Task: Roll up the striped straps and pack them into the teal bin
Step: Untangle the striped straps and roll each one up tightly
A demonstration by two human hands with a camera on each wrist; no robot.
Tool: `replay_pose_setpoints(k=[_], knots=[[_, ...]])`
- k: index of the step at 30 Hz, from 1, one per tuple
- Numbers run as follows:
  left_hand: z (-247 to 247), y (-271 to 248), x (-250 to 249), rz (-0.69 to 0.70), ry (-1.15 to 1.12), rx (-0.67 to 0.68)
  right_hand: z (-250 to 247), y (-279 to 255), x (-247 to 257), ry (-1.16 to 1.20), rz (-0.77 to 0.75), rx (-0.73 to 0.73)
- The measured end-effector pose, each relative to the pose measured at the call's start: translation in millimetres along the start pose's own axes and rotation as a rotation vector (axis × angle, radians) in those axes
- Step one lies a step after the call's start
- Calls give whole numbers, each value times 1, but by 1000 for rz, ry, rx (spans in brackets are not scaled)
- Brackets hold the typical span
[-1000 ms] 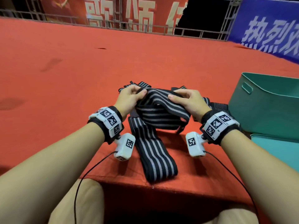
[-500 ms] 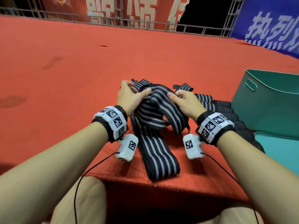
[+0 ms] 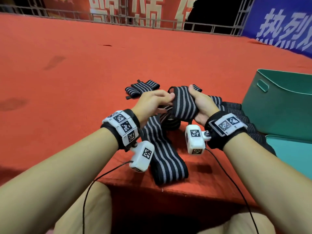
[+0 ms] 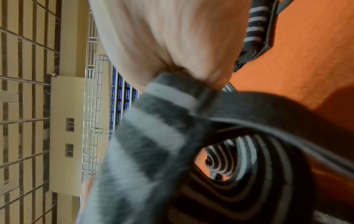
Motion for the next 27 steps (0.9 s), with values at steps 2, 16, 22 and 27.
replay_pose_setpoints(k=[2, 16, 22, 27], knots=[[0, 0, 5, -45, -164, -20, 4, -1, 2, -9, -3, 8], [-33, -16, 23, -152, -490, -446, 15, -15, 4, -669, 9, -256], [-35, -16, 12, -93, -329, -421, 81, -39, 15, -1430, -526, 143], [-41, -15, 21, -152, -375, -366, 79, -40, 13, -1475, -565, 184]])
Point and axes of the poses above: each hand's wrist, its own y-axis towards the middle knuckle, its own z-axis out of the palm, x = y × z, the point moved 9 cm from there along y, towards the middle knuckle, and after that the axes turned 6 degrees about x, right-handed, at the moved point
